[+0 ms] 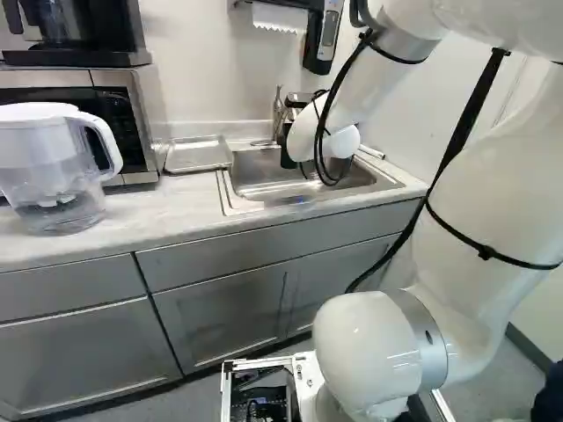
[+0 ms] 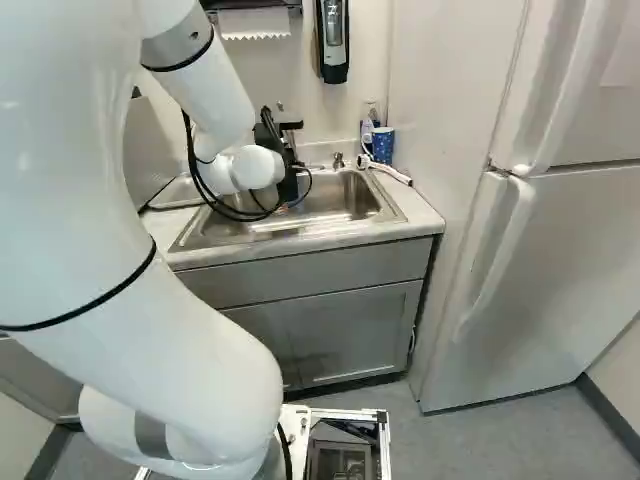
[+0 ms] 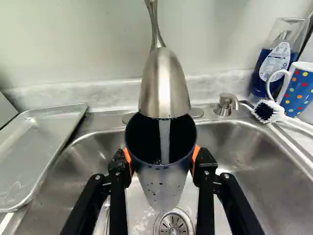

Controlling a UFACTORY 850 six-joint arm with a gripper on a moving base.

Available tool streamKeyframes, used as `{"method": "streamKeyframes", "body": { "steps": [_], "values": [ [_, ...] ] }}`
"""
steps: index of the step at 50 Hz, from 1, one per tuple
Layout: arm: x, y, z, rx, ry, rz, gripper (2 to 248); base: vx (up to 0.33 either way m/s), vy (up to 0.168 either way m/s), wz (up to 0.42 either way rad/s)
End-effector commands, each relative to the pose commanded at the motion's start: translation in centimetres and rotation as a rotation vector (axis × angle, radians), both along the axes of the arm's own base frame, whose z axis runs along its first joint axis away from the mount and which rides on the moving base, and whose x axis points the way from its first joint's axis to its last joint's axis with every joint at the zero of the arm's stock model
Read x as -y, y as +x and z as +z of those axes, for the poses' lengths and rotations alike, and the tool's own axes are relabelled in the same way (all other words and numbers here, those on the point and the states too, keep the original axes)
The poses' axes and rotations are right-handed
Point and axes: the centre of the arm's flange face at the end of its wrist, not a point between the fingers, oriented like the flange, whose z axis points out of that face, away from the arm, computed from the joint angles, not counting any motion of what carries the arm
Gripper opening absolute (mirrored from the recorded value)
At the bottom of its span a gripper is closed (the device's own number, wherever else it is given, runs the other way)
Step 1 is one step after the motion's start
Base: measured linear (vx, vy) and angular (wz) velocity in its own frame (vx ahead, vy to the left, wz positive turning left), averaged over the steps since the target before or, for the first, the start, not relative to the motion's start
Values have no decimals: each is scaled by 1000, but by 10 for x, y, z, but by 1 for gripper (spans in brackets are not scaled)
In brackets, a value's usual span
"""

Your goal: Rinse the cup and place it in the tray

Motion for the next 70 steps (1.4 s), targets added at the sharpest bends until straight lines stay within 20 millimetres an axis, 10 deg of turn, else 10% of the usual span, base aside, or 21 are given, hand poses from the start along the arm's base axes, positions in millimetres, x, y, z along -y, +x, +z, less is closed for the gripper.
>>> {"method": "streamKeyframes", "body": {
  "steps": [70],
  "values": [
    [0, 0, 0, 0, 0, 0, 126, 0, 0, 0]
  ]
}}
